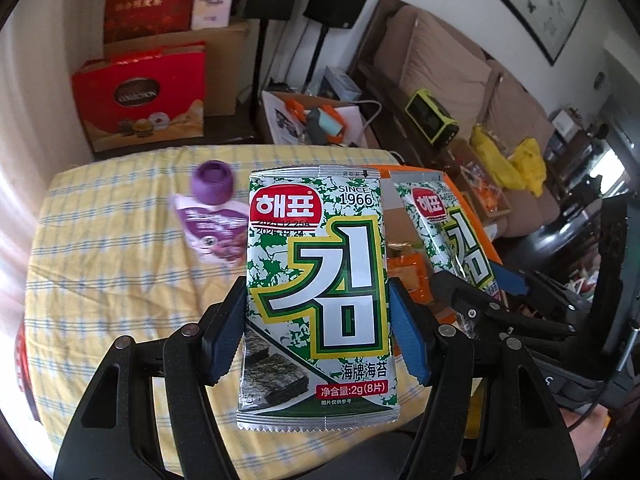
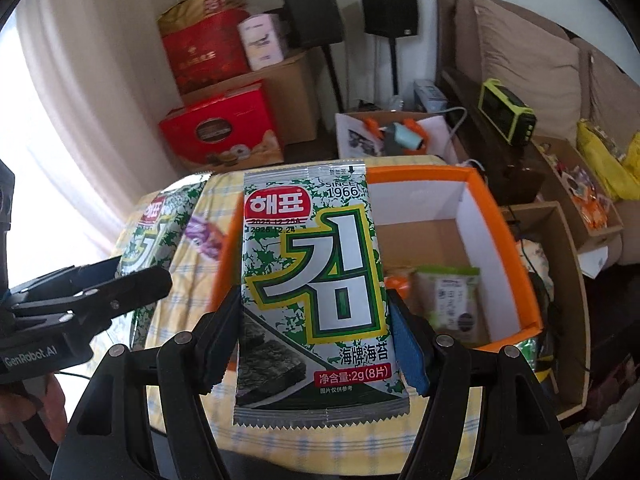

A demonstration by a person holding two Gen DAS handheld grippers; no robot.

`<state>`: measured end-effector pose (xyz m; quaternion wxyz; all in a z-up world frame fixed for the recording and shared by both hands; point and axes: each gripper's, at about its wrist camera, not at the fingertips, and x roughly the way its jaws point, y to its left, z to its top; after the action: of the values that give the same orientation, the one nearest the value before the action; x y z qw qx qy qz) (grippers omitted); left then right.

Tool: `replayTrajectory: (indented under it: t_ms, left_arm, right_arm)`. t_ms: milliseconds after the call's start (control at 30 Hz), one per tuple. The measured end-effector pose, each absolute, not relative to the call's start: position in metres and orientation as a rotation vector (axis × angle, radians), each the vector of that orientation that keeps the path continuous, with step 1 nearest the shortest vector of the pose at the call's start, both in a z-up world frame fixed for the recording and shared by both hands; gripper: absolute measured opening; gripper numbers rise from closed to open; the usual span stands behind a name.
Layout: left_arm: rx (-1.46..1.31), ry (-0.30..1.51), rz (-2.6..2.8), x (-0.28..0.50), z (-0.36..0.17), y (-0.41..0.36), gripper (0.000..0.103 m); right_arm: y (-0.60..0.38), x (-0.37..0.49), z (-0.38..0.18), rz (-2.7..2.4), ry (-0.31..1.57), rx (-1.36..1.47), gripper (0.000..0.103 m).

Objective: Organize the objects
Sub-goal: 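Carry both seaweed packets over the orange box and open both grippers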

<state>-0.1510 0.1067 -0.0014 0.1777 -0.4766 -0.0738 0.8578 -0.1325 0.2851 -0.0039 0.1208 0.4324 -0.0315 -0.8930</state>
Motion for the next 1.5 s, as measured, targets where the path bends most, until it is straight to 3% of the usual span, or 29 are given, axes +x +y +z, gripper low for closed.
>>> replayTrajectory:
  t_ms: [767, 1133, 1500]
  left_arm:
    - [-1.443, -0.274, 2.349, -0.207, -0.047, 0.201, 0.064]
    - [-1.503, -0.395, 2.296, -0.217, -0.064, 0.203, 0.068]
    - [-1.485, -0.392, 2.250, -0.207, -0.050, 0.195, 0.069]
  right_arm:
    - [0.361, -0.181, -0.043, -2.708, -0.090, 1.339, 0.071]
    - [0.351, -0.184, -0.047, -2.717, 0.019, 1.320, 0.079]
    - [0.361, -0.166, -0.029, -2.743, -0.065, 1.297, 0.079]
